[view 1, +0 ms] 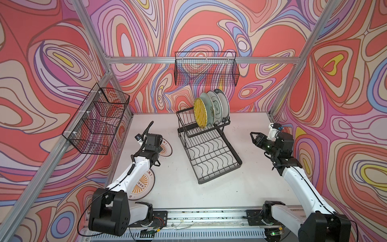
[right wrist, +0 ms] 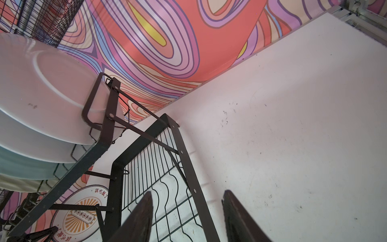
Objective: Load the plates into the dish rack
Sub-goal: 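Lift the upright sunburst plate with the left gripper toward the rack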
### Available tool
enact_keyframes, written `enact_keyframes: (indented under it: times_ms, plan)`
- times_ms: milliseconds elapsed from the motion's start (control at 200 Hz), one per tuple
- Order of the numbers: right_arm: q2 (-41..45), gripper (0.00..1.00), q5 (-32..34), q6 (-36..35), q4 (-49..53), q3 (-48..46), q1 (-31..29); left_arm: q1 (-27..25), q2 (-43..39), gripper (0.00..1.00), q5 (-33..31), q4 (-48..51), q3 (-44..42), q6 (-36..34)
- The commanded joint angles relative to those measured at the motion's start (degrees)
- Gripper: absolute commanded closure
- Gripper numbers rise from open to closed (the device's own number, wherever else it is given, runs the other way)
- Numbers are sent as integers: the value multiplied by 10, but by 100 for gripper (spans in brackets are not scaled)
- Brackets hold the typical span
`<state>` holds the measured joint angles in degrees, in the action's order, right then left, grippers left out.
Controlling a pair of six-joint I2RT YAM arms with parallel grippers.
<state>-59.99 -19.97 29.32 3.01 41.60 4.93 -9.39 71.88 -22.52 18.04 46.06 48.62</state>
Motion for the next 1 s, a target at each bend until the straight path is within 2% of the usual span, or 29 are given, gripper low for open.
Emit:
enact_keyframes:
  times_ms: [0, 591, 997]
  plan:
    - [10, 45, -8, 3, -6, -2, 4, -3, -25, 100, -2, 19, -3, -8]
    - [21, 46, -11, 4, 2, 0, 4, -10, -105, 100, 38, 112, 9, -49]
    - [19, 46, -17, 7, 2, 3, 4, -11, -170, 100, 117, 143, 2, -68]
